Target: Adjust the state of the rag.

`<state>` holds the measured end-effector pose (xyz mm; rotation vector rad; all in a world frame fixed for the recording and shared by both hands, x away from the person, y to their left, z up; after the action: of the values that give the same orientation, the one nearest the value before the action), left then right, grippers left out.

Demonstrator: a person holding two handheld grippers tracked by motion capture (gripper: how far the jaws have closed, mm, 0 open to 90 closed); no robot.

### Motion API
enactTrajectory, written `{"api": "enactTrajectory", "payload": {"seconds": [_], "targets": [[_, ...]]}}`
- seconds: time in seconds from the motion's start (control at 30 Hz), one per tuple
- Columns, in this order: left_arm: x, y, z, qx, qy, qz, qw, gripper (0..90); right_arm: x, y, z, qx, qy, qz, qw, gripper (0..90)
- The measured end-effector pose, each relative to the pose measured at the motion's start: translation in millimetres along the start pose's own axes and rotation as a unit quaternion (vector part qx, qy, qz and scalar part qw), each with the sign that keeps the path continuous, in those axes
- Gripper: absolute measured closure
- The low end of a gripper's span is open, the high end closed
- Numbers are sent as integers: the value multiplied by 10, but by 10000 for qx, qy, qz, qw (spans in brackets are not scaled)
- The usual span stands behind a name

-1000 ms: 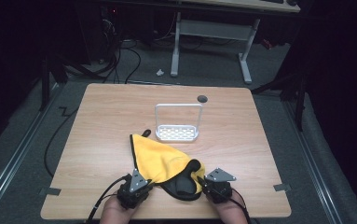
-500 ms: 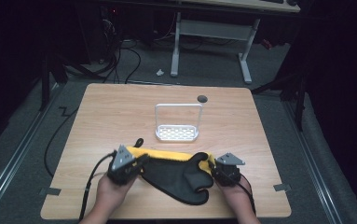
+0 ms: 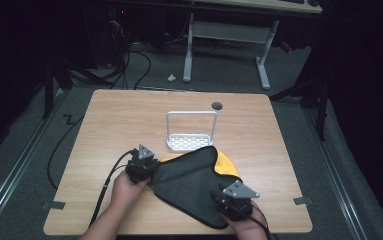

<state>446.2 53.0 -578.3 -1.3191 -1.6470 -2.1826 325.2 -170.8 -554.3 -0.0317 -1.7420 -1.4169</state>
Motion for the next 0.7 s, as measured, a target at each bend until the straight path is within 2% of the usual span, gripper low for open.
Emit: {"api": "enactTrajectory", "payload": {"seconds": [0.03,0.07,0.1,0.13,0.17,0.2,0.23,0.27,0.3,0.33,0.37,0.4,0.47,0.5,0.53,0.57,0.6,0.63,0.7], "targets": [[120,-92,-134,-97,-112,95,9998,829,-8,-71,67,214,-47,119,9997,621],[120,-92,-134,-97,-112,95,9998,829,-16,-113,86,271,-59,191,9994,625],[274,-210,-279,-118,-314,147,9993,829,-31,-170,85,269,-79,299,9992,627],[274,-210,-279,-118,-314,147,9993,830,-31,-170,85,269,-79,299,9992,627],[377,-289,-364,-87,-459,171,9988,830,-45,-294,-3,160,-157,516,9984,641],[510,-385,-453,-26,-670,177,9976,830,-42,-333,-38,116,-165,589,9981,642],[510,-385,-453,-26,-670,177,9976,830,-42,-333,-38,116,-165,589,9981,642],[586,-428,-488,14,-755,127,9971,830,-35,-380,-86,83,-196,678,9975,639],[655,-431,-477,99,-831,2,9965,833,22,-434,-156,-17,-178,656,9977,646],[655,-431,-477,99,-831,2,9965,834,22,-434,-156,-17,-178,656,9977,646],[652,-350,-386,96,-743,-202,9970,835,76,-475,-208,-80,-218,637,9977,653],[652,-350,-386,96,-743,-202,9970,837,76,-475,-208,-80,-218,637,9977,653],[490,-146,-130,215,-479,-427,9977,840,138,-526,-234,-154,-218,599,9978,660],[490,-146,-130,215,-479,-427,9977,842,138,-526,-234,-154,-218,599,9978,660],[372,-49,-8,173,-312,-493,9981,842,174,-555,-233,-162,-218,594,9979,668],[328,-23,26,154,-277,-498,9983,842,174,-555,-233,-162,-218,594,9979,668],[128,36,158,165,-117,-401,9990,842,195,-571,-234,-159,-210,591,9979,671],[128,36,158,165,-117,-401,9990,841,205,-579,-235,-181,-207,591,9979,673],[-22,23,255,241,-1,-265,9994,830,218,-592,-241,-216,-182,578,9979,675]]}}
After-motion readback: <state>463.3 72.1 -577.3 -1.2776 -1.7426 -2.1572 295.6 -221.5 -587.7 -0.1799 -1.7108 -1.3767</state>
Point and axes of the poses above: each handheld gripper's, and its own axes: x roughly backward along the jaws, y roughly out of its top, z roughly to its left, the point moved 9 cm from there along -x, roughly forward along the jaws, and after that the axes turned 7 degrees about y, right-handed, at the moved point
